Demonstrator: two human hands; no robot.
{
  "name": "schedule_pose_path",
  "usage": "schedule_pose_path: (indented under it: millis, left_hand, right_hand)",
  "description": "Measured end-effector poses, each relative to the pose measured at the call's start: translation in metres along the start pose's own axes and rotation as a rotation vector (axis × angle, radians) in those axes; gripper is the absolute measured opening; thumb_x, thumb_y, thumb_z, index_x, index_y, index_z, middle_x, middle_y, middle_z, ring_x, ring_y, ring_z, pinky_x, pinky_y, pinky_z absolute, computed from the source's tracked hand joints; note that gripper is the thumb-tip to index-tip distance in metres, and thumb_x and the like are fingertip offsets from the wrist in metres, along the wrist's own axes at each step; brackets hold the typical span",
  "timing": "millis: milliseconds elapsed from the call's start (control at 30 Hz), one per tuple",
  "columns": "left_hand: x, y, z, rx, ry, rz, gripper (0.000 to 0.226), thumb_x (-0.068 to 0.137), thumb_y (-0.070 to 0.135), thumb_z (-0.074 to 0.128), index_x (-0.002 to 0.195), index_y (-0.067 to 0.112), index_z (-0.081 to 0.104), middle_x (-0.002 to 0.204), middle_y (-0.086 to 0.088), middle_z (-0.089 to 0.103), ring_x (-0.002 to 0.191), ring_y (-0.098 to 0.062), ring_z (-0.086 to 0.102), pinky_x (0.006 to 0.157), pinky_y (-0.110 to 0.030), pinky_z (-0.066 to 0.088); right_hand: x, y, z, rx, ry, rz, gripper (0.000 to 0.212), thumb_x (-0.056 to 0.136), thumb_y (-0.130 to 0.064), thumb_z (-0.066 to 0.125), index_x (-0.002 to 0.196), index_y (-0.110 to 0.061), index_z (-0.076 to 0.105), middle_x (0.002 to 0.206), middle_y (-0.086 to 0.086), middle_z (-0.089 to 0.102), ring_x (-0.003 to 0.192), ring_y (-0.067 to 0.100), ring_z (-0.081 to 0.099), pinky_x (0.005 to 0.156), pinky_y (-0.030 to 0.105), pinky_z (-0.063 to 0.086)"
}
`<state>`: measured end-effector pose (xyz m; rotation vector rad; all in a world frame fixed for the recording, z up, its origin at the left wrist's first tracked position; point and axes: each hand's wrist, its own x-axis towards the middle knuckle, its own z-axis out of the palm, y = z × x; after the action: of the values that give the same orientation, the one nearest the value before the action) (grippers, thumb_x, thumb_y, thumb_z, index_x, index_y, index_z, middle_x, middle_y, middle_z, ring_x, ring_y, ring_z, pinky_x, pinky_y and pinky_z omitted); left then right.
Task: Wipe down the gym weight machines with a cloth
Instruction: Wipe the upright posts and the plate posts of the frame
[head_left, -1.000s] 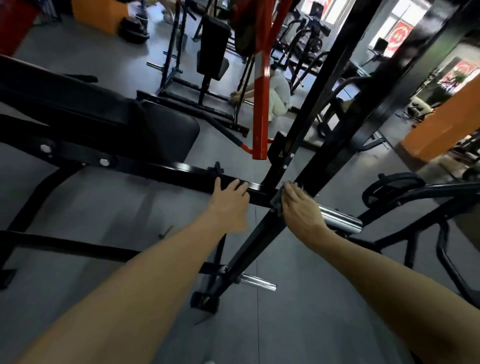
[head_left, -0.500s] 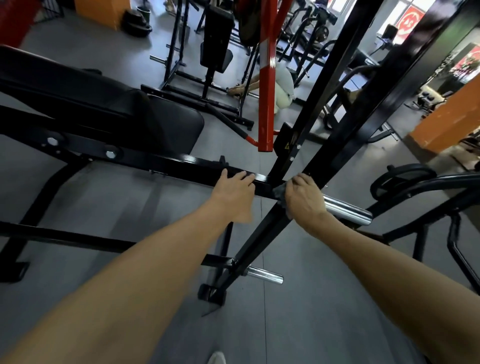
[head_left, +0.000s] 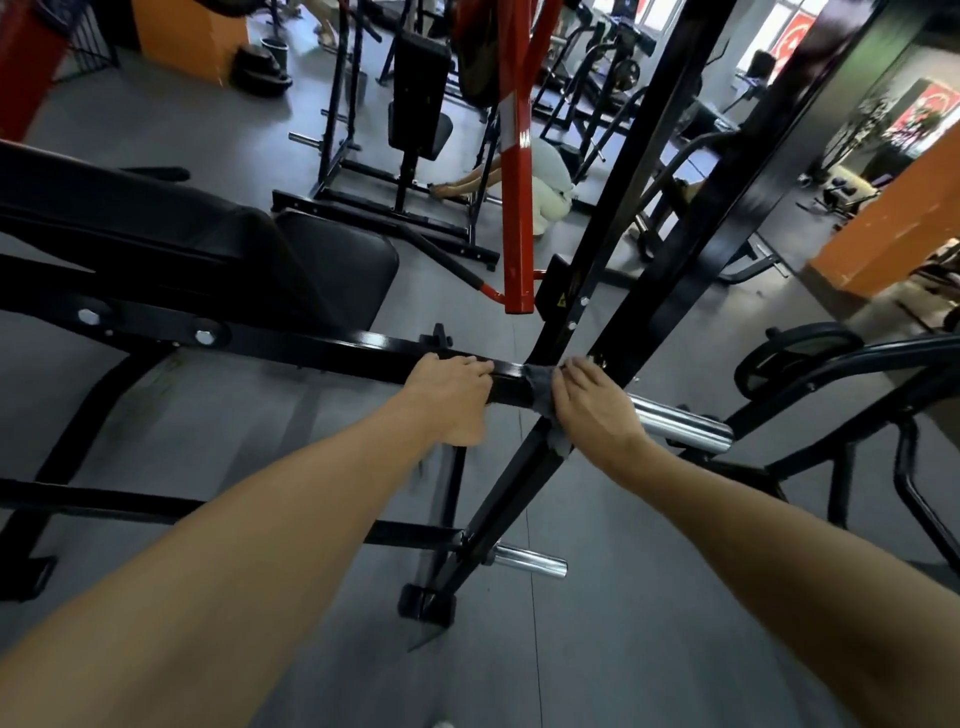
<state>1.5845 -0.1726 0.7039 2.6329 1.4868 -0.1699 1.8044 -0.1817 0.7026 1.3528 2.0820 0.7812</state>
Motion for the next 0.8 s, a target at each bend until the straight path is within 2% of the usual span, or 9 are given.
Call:
schedule_pose_path:
  millis: [133, 267, 333, 400, 467, 567, 600, 667, 800]
  left_hand:
    - [-0.003, 0.004, 0.003, -0.024, -0.095, 0.01, 0.069, 0.09, 0.025, 0.055, 0.155, 0.01, 0.036, 0.171, -0.001, 0.001, 0.157, -0.018, 0.002, 0.125, -0.056, 0.01]
    - [-0.006, 0.008, 0.006, -0.075, -0.112, 0.0, 0.074, 0.095, 0.023, 0.056, 0.159, 0.007, 0.023, 0.17, -0.006, -0.005, 0.157, -0.022, -0.005, 0.127, -0.049, 0.009]
    - [-0.008, 0.011, -0.002, -0.16, -0.083, 0.0, 0.069, 0.095, 0.02, 0.054, 0.157, 0.007, 0.025, 0.17, -0.007, 0.005, 0.157, -0.024, 0.007, 0.126, -0.045, 0.017]
    - [-0.009, 0.018, -0.016, -0.301, -0.027, -0.021, 0.05, 0.094, 0.017, 0.054, 0.142, 0.008, 0.042, 0.158, -0.01, 0.033, 0.14, -0.028, 0.04, 0.113, -0.043, 0.039]
    - [-0.011, 0.03, -0.037, -0.517, 0.065, -0.051, 0.039, 0.096, 0.017, 0.053, 0.134, 0.01, 0.048, 0.143, -0.011, 0.049, 0.12, -0.027, 0.055, 0.101, -0.041, 0.048]
    - [-0.008, 0.054, -0.072, -0.97, 0.126, -0.15, 0.053, 0.102, 0.022, 0.053, 0.152, 0.012, 0.038, 0.149, -0.008, 0.047, 0.134, -0.027, 0.048, 0.107, -0.03, 0.039]
    - [-0.004, 0.059, -0.078, -1.129, 0.112, -0.166, 0.054, 0.102, 0.023, 0.055, 0.152, 0.014, 0.038, 0.147, -0.006, 0.05, 0.132, -0.027, 0.051, 0.107, -0.029, 0.041]
    - [0.002, 0.064, -0.088, -1.365, 0.07, -0.167, 0.054, 0.097, 0.024, 0.063, 0.147, 0.019, 0.043, 0.136, -0.006, 0.058, 0.118, -0.027, 0.061, 0.101, -0.044, 0.054]
    - [-0.001, 0.065, -0.106, -1.399, 0.111, -0.182, 0.036, 0.092, 0.019, 0.074, 0.124, 0.014, 0.057, 0.114, -0.009, 0.068, 0.103, -0.026, 0.069, 0.088, -0.046, 0.061]
  right_hand:
    - [-0.026, 0.017, -0.013, -0.24, 0.045, -0.149, 0.063, 0.102, -0.023, 0.048, 0.153, 0.007, 0.025, 0.159, 0.025, 0.031, 0.153, 0.038, 0.019, 0.124, 0.047, -0.002]
    - [-0.047, 0.037, -0.029, -0.224, 0.075, -0.118, 0.062, 0.103, -0.022, 0.044, 0.154, 0.006, 0.024, 0.158, 0.025, 0.033, 0.152, 0.038, 0.018, 0.126, 0.048, 0.001]
    - [-0.057, 0.042, -0.042, -0.152, 0.146, -0.072, 0.058, 0.1, -0.025, 0.048, 0.15, 0.003, 0.036, 0.148, 0.021, 0.048, 0.147, 0.036, 0.028, 0.124, 0.045, 0.016]
    - [-0.065, 0.043, -0.052, 0.009, 0.203, 0.004, 0.052, 0.09, -0.023, 0.06, 0.138, -0.005, 0.049, 0.133, 0.012, 0.06, 0.133, 0.032, 0.041, 0.111, 0.042, 0.032]
    - [-0.068, 0.044, -0.056, 0.317, 0.312, 0.2, 0.042, 0.084, -0.018, 0.069, 0.124, -0.015, 0.058, 0.118, 0.004, 0.066, 0.117, 0.029, 0.048, 0.096, 0.04, 0.038]
    - [-0.067, 0.051, -0.076, 1.087, 0.38, 0.538, 0.023, 0.096, -0.004, 0.053, 0.113, -0.012, 0.067, 0.101, 0.002, 0.068, 0.096, 0.021, 0.058, 0.083, 0.034, 0.046]
    - [-0.066, 0.051, -0.084, 1.32, 0.37, 0.574, 0.025, 0.099, -0.001, 0.049, 0.111, -0.009, 0.069, 0.098, 0.001, 0.067, 0.089, 0.016, 0.06, 0.079, 0.03, 0.049]
    - [-0.069, 0.052, -0.095, 1.759, 0.344, 0.612, 0.03, 0.101, 0.005, 0.044, 0.11, -0.01, 0.069, 0.095, -0.001, 0.069, 0.084, 0.01, 0.065, 0.07, 0.023, 0.055]
    - [-0.074, 0.056, -0.104, 2.354, 0.263, 0.569, 0.03, 0.103, 0.003, 0.044, 0.117, -0.008, 0.068, 0.108, 0.009, 0.075, 0.097, 0.021, 0.073, 0.079, 0.03, 0.061]
